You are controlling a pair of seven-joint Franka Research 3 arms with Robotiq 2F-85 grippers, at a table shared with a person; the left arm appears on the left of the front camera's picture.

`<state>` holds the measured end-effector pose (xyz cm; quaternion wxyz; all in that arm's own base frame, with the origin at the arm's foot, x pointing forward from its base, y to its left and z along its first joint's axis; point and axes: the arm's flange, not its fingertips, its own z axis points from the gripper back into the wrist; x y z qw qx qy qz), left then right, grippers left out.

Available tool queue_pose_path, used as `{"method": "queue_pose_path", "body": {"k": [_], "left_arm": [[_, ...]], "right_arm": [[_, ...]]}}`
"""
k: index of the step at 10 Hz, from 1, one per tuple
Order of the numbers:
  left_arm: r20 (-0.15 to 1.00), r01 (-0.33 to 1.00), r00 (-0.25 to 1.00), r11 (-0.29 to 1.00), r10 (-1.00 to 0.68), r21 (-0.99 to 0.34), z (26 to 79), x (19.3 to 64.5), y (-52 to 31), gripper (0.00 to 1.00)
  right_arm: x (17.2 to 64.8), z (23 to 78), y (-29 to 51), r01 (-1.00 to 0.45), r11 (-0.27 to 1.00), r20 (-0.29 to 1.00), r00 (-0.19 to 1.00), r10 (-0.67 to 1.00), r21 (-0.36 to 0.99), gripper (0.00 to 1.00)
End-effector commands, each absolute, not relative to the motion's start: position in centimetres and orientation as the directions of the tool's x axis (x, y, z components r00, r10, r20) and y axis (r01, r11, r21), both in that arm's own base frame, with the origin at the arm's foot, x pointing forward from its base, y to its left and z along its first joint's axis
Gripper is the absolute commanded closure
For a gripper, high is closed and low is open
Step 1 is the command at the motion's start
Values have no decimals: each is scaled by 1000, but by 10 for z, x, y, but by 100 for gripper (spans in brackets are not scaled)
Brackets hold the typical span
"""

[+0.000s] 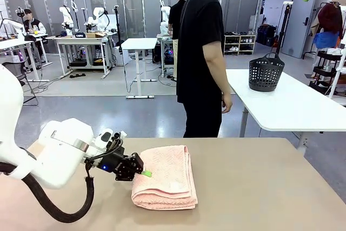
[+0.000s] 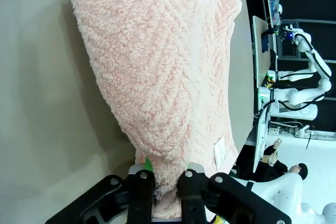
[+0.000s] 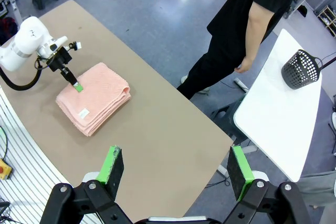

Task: Fold the towel.
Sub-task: Pick up the 100 cm Hotel Towel and place it on the left side of the table.

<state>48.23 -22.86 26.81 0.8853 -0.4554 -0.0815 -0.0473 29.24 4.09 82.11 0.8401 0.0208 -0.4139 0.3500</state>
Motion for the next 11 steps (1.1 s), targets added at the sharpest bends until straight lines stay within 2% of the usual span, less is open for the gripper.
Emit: {"method": "queue_pose_path", "body": {"k": [1,6,9,11], "left_arm": [[221,190,975,547,-9,-815,273,476,-220,100],[214,211,975,581,-64,-786,313,475,-148,100],[180,205,978,605,-102,-769,341,481,-46,100],[166,161,985,635,-53,-755,354,486,14,100]], "right_arm": [[292,821,41,-596,763,712,421,562,-250,0],[292,821,41,-596,763,712,421,562,-250,0],[292,821,41,-596,763,712,421,562,-250,0],[292,821,41,-596,763,712,421,562,-250,0]]}}
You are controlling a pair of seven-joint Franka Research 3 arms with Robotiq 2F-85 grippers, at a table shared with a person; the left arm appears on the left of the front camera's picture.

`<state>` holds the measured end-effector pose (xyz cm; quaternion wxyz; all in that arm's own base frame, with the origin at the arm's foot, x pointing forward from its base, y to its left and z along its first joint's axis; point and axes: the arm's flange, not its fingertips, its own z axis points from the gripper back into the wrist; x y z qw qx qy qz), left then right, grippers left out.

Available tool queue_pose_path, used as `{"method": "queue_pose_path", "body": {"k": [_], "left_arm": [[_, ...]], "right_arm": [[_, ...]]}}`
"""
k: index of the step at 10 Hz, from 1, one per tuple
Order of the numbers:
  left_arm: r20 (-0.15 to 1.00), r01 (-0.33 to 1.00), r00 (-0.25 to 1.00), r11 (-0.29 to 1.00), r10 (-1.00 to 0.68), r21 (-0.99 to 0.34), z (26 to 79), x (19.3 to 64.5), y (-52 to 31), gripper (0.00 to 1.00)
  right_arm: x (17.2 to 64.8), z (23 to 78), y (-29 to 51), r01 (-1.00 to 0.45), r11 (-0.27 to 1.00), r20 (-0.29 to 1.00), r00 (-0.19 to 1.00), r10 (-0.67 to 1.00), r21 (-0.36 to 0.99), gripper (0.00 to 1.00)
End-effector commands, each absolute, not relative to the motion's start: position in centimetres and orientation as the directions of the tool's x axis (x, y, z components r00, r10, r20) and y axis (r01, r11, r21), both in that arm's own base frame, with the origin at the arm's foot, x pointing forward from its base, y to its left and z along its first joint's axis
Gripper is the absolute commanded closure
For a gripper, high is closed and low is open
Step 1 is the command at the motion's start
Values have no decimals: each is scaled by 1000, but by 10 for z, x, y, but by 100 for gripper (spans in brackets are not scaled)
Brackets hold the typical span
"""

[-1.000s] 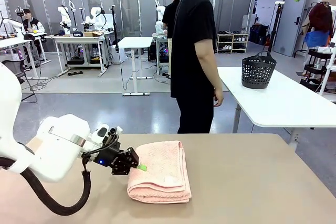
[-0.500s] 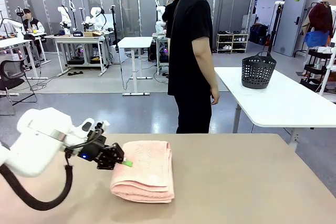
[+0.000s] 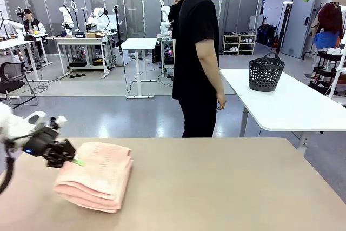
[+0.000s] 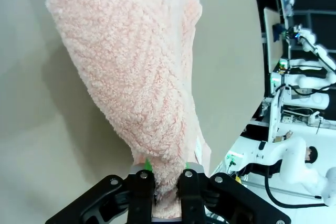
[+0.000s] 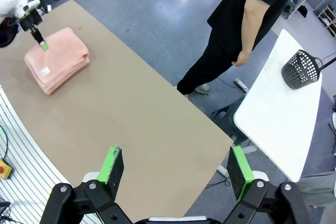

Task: Fold the towel.
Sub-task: Pick up the 100 cm Hotel Towel and place it on the left side of the table.

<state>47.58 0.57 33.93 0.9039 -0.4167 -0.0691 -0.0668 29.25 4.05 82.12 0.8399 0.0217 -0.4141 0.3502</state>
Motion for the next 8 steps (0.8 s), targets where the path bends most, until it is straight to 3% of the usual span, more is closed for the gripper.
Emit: {"method": "queue_pose_path", "body": {"k": [1,8], "left_arm": [[161,141,987,644,-28,-752,359,490,43,100],[40,86,996,755,-79,-650,353,510,159,100]], "right_arm": [[292,821,41,-596,763,712,421,562,-250,0],[292,821,41,-596,763,712,421,562,-250,0]]}}
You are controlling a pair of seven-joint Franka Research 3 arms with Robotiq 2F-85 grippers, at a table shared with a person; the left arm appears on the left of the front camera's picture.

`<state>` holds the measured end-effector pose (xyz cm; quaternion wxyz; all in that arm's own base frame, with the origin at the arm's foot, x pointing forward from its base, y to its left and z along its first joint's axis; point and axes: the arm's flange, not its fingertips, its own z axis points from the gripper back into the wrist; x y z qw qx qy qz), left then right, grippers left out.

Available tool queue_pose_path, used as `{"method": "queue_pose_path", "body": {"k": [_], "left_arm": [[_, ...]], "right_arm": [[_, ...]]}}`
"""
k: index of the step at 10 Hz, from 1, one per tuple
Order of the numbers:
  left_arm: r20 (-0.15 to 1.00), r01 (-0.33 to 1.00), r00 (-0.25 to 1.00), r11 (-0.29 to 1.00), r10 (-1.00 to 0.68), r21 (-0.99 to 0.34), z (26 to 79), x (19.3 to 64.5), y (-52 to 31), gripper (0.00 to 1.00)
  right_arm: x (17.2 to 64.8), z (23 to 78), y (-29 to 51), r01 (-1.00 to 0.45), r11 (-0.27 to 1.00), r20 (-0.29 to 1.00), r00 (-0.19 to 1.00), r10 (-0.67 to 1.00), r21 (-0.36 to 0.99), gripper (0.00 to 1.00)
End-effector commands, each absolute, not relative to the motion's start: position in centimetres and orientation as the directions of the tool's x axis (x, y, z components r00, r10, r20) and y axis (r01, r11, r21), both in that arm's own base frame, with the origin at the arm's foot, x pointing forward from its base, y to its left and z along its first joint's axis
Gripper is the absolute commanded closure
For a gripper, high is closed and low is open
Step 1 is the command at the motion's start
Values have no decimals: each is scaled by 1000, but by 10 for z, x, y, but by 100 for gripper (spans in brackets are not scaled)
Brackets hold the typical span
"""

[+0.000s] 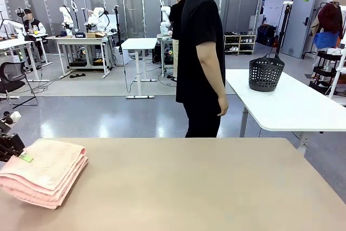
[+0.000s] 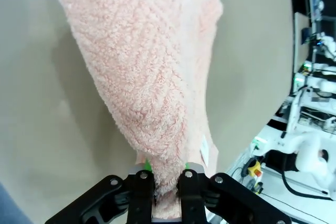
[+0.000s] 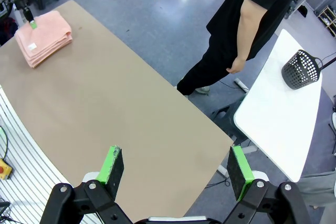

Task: Fold the towel.
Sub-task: Pick up the 100 cm Hotel Towel and place it on the left side of the table.

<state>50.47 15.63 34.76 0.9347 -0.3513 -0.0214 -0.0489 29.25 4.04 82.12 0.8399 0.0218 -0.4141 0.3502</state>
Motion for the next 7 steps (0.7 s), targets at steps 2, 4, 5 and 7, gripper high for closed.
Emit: {"method": "queue_pose_path", "body": {"k": [2,4,5,7], "left_arm": [[46,82,997,780,-68,-620,356,509,167,46],[49,79,997,816,-62,-572,359,506,170,11],[61,79,997,829,-54,-554,363,504,171,12],[80,92,995,871,-60,-483,372,495,169,0]], "right_arm": [[292,821,41,-596,763,712,421,562,-250,0],[292,821,41,-596,763,712,421,562,-250,0],[292,821,41,-596,763,712,421,562,-250,0],[292,821,41,-596,763,712,421,562,-250,0]]}}
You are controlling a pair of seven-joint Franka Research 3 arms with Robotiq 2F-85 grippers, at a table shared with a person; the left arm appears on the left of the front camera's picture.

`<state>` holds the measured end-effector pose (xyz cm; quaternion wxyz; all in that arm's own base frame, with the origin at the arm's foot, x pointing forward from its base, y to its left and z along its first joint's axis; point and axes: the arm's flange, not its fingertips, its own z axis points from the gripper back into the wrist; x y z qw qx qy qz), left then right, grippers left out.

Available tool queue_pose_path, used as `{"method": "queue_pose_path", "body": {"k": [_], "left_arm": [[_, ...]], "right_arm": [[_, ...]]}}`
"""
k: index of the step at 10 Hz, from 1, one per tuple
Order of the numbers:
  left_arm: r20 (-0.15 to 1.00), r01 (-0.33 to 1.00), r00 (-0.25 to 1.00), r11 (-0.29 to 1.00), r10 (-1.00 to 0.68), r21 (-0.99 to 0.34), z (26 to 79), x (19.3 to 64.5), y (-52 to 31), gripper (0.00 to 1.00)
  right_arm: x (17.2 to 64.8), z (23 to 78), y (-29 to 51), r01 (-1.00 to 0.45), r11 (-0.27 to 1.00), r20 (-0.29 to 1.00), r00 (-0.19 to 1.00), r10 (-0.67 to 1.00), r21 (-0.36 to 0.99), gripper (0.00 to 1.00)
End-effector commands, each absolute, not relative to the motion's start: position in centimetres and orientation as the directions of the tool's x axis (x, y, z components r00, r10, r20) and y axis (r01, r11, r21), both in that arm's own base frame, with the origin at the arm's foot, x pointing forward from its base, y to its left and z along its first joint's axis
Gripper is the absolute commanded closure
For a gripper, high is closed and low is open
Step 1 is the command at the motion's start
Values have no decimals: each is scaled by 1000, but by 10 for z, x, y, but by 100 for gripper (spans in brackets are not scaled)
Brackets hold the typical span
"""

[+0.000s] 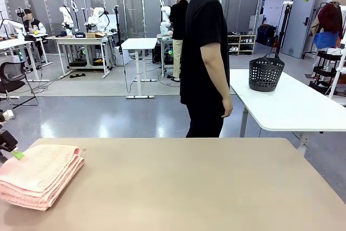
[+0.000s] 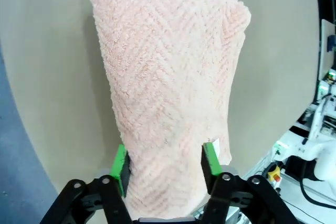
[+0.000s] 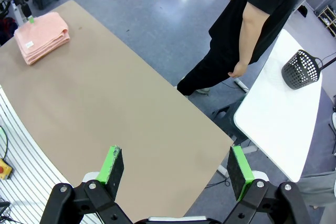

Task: Fold the towel.
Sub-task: Pick up the 100 cm Hotel Towel and place it on the left side of the table.

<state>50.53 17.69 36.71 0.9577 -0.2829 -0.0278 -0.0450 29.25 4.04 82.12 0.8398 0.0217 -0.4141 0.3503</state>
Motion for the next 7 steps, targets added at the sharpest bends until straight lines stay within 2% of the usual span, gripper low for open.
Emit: {"method": "queue_pose_path", "body": {"k": [1,2,3,6,7], "left_arm": [[87,100,994,872,-66,-479,376,491,167,0],[102,97,993,894,-58,-438,382,485,166,9],[132,114,989,895,-63,-432,393,473,161,0],[209,209,968,908,-139,-364,417,441,141,0],[158,170,981,884,-111,-434,407,468,160,0]], "right_arm": [[292,821,41,-596,763,712,421,562,-250,0],[292,821,41,-596,763,712,421,562,-250,0],[292,821,41,-596,763,712,421,562,-250,0],[292,821,41,-596,763,712,421,562,-250,0],[292,821,41,-596,763,712,421,562,-250,0]]}}
